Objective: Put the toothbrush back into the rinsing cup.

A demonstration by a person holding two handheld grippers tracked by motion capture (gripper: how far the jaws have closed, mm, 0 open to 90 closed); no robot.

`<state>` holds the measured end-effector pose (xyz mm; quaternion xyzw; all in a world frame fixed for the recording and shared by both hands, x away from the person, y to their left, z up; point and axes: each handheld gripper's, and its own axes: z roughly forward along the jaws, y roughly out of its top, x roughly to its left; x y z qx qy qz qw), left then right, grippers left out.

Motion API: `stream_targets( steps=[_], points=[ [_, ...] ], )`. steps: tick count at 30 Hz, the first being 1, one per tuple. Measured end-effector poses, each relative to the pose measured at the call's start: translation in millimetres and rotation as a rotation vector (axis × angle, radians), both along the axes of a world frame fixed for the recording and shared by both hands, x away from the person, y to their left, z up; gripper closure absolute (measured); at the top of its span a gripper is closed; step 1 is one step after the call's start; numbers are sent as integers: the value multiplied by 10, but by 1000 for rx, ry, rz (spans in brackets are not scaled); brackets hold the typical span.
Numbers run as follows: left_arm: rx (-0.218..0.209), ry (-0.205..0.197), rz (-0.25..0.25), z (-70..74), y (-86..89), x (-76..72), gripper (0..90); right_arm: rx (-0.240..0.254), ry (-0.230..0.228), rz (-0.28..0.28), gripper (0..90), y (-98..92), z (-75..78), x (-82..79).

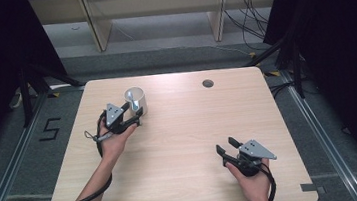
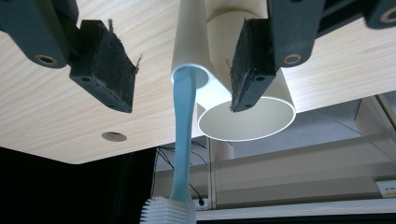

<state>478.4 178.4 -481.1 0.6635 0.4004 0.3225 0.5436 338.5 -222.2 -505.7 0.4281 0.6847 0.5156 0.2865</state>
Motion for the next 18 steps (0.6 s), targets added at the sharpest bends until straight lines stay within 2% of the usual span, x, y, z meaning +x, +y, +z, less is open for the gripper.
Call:
stream_targets(
  steps=[2,11,17,18],
  points=[
    [9,5,-4,8,9,-13,391,-8,21,12,436,-9,9,-9],
    [41,43,-8,31,92,-112,368,11,24,17,435,-2,2,-5],
    [46,62,-9,19,156,-190,359,-8,25,12,434,-16,6,-8],
    [53,67,-7,21,172,-208,358,10,47,12,434,-3,5,-18]
  ],
)
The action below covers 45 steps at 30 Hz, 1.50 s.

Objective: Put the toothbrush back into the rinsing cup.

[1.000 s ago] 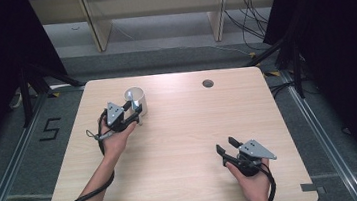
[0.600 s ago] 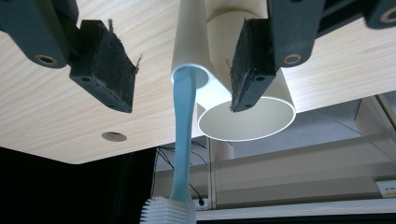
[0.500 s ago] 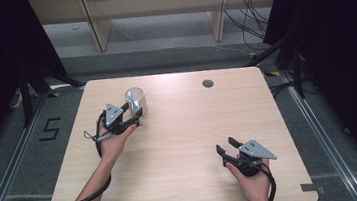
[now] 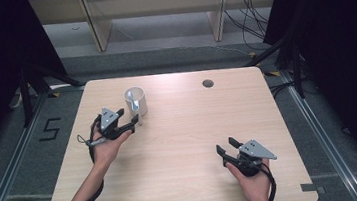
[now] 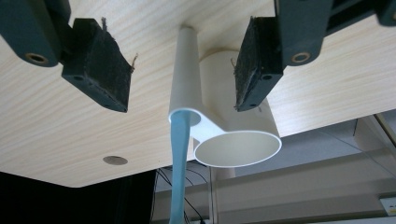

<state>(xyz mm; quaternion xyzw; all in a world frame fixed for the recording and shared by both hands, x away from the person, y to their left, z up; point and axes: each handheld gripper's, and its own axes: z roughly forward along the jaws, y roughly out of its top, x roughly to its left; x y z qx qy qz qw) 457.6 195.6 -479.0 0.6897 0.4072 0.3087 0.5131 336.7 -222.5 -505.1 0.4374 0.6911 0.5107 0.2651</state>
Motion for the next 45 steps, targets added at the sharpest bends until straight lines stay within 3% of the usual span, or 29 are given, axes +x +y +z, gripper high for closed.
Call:
stream_targets(
  steps=[2,8,9,21,30,35,40,45],
  points=[
    [1,4,-1,-6,27,-35,356,-17,-18,-1,434,-14,-1,9],
    [-2,25,-16,-23,81,-138,358,9,-6,-1,434,4,-10,3],
    [-2,20,-18,-26,92,-153,358,23,15,-10,434,17,-7,-12],
    [-4,5,-11,-63,224,-377,360,14,17,-5,434,15,-13,-8],
    [-4,2,7,-109,376,-556,359,-6,-4,5,432,3,-21,11],
    [4,7,10,-168,454,-666,358,-11,-10,5,431,-2,-21,15],
    [-27,3,3,-278,540,-768,352,-4,10,5,429,1,-13,6],
    [-28,13,8,-398,614,-829,348,8,2,19,429,6,-25,19]
  ],
)
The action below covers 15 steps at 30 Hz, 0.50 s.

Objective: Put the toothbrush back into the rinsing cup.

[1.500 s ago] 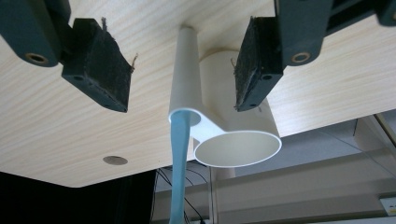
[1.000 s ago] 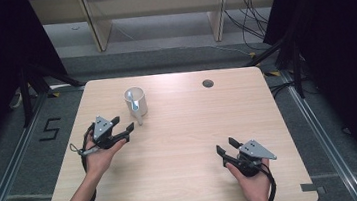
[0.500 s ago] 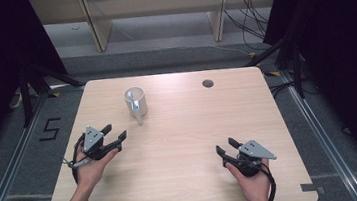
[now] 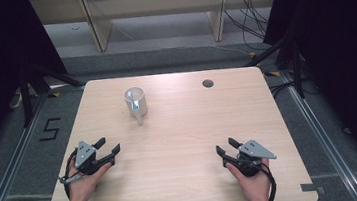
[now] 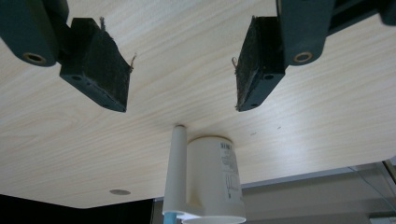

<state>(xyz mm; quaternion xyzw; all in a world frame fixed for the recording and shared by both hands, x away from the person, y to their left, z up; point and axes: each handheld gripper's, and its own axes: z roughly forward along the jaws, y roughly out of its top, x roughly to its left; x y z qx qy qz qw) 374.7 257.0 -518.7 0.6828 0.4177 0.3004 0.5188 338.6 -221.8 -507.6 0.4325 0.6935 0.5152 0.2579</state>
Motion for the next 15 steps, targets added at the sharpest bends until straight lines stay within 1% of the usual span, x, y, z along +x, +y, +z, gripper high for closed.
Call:
stream_targets(
  steps=[1,3,4,6,7,8,9,10,12,14,15],
  points=[
    [-5,-4,0,-6,6,-7,348,-12,4,-6,428,-3,4,-7],
    [-4,-3,7,-13,21,-41,348,-6,-2,-5,428,1,2,-5],
    [-8,-12,7,-27,22,-48,349,-34,-13,-7,428,-21,12,-5],
    [-1,-12,8,-40,30,-77,349,-28,-6,-12,428,-24,17,-12],
    [-3,-17,8,-40,32,-91,350,-20,-6,-6,428,-25,14,-10],
    [-12,-32,6,-45,30,-96,350,-21,-6,-15,428,-27,15,-15],
    [-6,-30,3,-41,37,-110,350,-24,-20,-13,428,-35,13,-10],
    [0,-29,1,-40,42,-116,349,-19,-13,-16,428,-36,13,-16],
    [-14,-45,5,-48,41,-120,349,-21,-13,-15,428,-51,10,-13],
    [-16,-51,8,-50,44,-120,349,-31,-28,-19,427,-59,2,-2],
    [-17,-53,9,-50,46,-120,349,-31,-29,-13,427,-62,0,3]
  ],
)
